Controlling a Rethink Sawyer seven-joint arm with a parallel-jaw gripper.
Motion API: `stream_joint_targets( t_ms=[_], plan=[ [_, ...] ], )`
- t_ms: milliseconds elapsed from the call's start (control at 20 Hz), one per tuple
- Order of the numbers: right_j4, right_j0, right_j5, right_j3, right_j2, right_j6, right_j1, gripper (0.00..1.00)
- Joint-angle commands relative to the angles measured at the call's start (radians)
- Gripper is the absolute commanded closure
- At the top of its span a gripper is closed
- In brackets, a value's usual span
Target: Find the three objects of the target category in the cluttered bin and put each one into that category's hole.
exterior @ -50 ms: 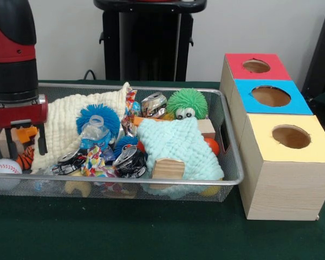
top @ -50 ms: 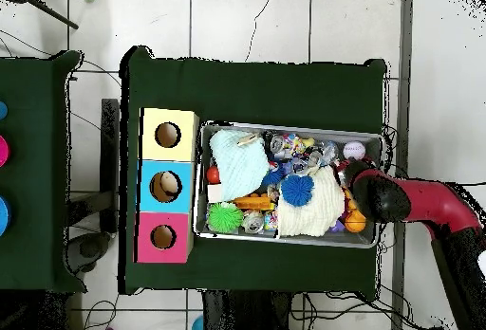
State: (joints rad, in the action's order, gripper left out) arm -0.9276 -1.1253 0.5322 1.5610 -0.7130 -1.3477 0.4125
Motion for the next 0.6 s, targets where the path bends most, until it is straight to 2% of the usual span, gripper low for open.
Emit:
stream_joint_targets(
  t_ms=[50, 600],
  plan=[
    [-0.092, 0.025, 0.01, -0.063, 0.068, 0.158, -0.058, 0.0],
    [-0.071, 0.005, 0.066, -0.059, 0.054, 0.241, -0.031, 0.0]
  ],
)
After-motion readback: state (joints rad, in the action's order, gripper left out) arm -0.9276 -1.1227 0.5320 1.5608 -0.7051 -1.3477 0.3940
